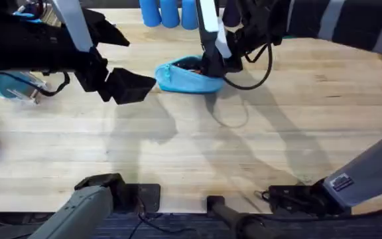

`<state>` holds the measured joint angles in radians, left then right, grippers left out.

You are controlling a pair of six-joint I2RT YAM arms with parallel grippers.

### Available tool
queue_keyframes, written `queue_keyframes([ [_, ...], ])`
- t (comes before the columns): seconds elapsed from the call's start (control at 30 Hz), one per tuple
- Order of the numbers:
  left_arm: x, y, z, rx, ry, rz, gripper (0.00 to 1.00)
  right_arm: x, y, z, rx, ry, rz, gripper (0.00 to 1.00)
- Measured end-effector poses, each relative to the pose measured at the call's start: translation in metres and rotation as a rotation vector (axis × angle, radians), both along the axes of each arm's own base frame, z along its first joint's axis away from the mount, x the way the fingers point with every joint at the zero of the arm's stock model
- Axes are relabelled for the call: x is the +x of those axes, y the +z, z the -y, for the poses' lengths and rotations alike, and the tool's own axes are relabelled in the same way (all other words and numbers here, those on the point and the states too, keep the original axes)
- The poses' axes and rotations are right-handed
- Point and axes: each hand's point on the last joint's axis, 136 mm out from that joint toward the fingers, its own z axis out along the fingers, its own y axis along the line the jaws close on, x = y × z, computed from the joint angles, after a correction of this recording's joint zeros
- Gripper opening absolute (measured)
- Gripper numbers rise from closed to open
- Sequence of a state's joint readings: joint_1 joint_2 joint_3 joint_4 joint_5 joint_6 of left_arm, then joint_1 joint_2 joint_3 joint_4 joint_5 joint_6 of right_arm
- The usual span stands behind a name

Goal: Unzip the bag, pick up the pens from the table one at a time and place them inside, then zip the bag closed.

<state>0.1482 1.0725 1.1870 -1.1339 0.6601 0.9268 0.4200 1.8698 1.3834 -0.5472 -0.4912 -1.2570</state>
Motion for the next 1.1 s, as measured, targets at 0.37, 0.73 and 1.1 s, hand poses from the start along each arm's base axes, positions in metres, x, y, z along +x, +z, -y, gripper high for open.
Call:
queue_keyframes([
  [0.37,0.000,0.000,0.000,0.000,0.000,0.000,0.993,-0.004,0.002,-0.004,0.021,-0.004,-0.025,0.381],
  [0.73,0.000,0.000,0.000,0.000,0.000,0.000,0.993,-0.004,0.002,-0.004,0.027,-0.024,-0.042,0.997],
  [1.1,0.000,0.000,0.000,0.000,0.000,0.000,0.993,-0.004,0.029,-0.004,0.072,-0.117,-0.063,0.997],
])
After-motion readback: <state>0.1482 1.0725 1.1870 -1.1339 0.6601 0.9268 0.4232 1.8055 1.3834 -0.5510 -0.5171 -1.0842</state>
